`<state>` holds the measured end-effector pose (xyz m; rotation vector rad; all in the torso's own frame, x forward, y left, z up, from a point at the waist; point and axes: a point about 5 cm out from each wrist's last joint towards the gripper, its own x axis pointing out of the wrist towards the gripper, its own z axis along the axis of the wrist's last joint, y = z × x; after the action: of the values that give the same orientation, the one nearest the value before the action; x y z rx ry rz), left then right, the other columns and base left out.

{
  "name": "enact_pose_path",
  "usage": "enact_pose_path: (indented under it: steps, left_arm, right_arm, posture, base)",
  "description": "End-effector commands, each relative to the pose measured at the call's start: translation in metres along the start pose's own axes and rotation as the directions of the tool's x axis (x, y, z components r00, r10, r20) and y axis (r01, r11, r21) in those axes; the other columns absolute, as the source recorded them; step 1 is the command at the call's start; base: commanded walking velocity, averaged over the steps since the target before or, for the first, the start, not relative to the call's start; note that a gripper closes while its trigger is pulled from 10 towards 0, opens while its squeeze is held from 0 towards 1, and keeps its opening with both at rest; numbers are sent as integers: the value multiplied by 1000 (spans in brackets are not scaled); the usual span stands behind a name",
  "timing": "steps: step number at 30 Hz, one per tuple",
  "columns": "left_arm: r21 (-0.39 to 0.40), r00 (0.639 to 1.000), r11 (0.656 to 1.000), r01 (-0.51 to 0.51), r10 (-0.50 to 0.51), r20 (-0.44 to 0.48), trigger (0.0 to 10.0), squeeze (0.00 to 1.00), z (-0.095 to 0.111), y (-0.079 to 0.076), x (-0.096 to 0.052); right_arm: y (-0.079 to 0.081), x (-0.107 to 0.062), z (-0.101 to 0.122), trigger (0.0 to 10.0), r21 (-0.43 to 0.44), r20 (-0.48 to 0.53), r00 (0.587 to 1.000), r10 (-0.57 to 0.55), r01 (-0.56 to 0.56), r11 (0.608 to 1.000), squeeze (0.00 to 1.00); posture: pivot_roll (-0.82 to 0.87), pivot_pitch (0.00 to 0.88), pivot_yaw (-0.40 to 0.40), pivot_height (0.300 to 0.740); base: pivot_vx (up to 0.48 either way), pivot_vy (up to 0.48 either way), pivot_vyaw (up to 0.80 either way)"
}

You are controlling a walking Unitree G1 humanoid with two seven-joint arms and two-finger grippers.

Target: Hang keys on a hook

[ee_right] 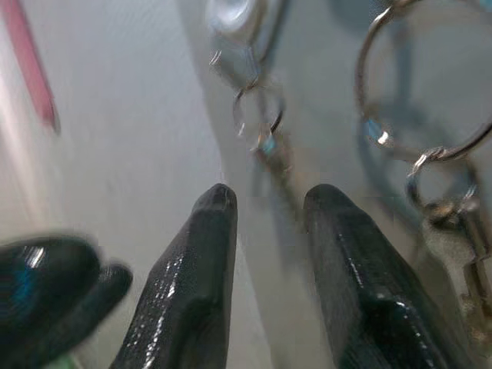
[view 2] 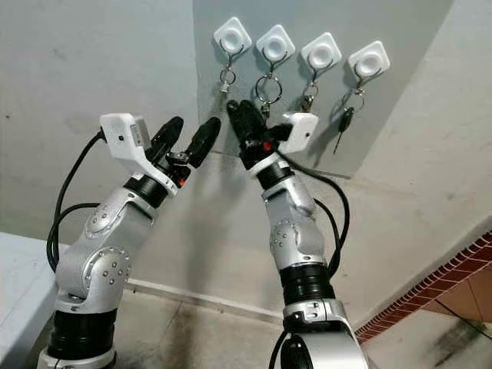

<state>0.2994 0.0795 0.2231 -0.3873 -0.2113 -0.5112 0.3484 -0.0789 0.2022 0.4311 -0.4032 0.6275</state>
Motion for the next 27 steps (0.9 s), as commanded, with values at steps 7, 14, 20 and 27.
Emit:
enact_pose_path:
  steps: [7, 14, 20, 27]
  left_arm:
    - [25, 983, 990, -137, 139, -122, 10000, 0, -42, 29, -15]
    - [109, 920, 957, -267, 287, -265, 10000, 0, -94, 65, -39]
    - [197, 846, 930, -312, 366, -387, 10000, 0, -139, 92, -65]
    - [280, 765, 920, -276, 386, -515, 10000, 0, -173, 100, -90]
  right_arm:
    - [-16, -42, -31, 10000, -69, -113, 991, -68, 60, 996, 1000]
    - [-41, -92, -59, 10000, -131, -246, 944, -220, 193, 973, 1000]
    - [-63, -148, -82, 10000, -190, -377, 845, -378, 329, 925, 1000]
    - [-72, -195, -101, 10000, -273, -486, 703, -520, 443, 854, 1000]
  posture:
    - [29, 0, -58, 740]
    - [12, 0, -39, 740]
    - [2, 0, -19, 740]
    - [-17, 0, 6, 740]
  base:
    - [0, 0, 0]
    - [0, 0, 0]
    - [0, 0, 0]
    - [0, 0, 0]
